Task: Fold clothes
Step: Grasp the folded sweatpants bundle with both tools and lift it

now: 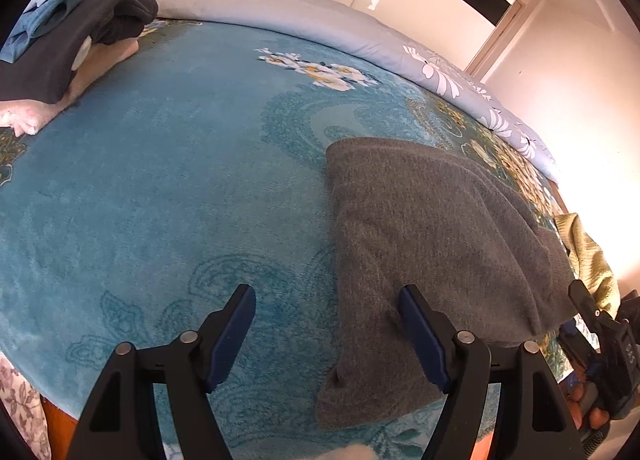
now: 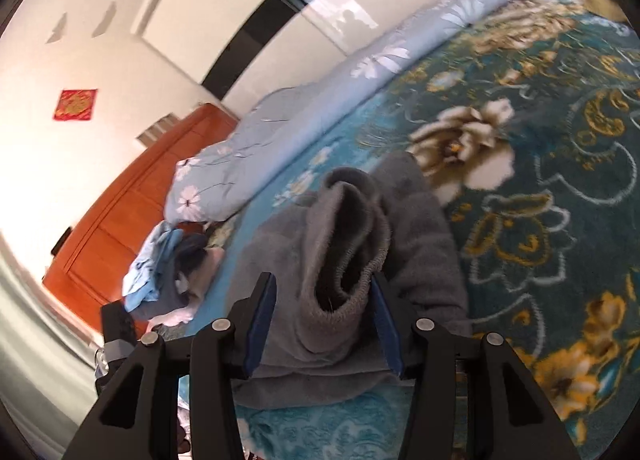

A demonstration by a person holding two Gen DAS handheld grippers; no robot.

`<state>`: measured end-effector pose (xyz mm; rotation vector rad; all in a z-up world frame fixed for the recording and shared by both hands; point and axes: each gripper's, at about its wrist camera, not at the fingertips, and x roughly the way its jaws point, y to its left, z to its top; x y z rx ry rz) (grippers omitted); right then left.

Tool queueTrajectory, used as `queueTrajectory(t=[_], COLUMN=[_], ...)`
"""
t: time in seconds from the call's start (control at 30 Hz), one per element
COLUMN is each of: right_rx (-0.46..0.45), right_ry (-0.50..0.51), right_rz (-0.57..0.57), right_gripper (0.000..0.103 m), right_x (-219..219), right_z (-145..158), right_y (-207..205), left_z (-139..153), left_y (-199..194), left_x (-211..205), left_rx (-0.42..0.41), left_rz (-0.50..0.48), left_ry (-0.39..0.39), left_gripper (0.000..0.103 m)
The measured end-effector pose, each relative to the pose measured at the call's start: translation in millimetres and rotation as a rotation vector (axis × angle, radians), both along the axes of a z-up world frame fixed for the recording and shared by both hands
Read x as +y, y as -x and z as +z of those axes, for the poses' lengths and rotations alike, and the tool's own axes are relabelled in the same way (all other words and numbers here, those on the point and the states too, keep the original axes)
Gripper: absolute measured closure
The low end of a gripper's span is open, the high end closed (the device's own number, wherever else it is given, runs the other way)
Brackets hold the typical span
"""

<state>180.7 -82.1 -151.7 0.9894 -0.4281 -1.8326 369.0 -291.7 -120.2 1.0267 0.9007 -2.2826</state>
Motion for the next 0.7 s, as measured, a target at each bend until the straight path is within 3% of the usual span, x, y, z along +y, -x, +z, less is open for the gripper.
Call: queueTrajectory(t=[0.1,0.2,0.4,0.43,0.47,0.57,0.7], right_rx=[-0.027,-0.144,-0.182,-0.181,-0.177,-0.158,-0.09], right_ry=[-0.068,0.015,0.065,0.075,0.081,0.093,0.177], right_rz=[-0.018,-0.015,-0.002,-0.004,-0.005,-0.001,0.013], right_gripper=[0.053,0.053,0.053,0.06,0.079,0.085,0.086], right_x=[-3.0,4.5,-9.9,-11.2,-11.8,-13.2,5.4], right_z=[-9.2,-27.8,-27.8,-25.8,-22.8,-11.8,14.7], right_y=[6.2,14.2,23.6,24.5,24.8,26.2,30.7], left_z=[0.5,-0.6,2.5,3.3,3.9,4.8,10.5], left_y=[0.9,0.2,0.4,0.0,-0.4,-1.0,0.2], left_x=[0.1,1.0,0.5,1.4,2.2,3.4,5.2], left_rx=[0.0,-0.003,-0.015,-0.018,-0.02,-0.021,0.035], left_rz=[0.0,0.0,-0.002,-0.003,-0.004,-0.006,-0.055], left_ry=[-0.006,-0.004,-0.002,0.003,0.007,0.003,-0.038], left_gripper=[0.026,0.026,0.026,0.026,0.026,0.026,0.025])
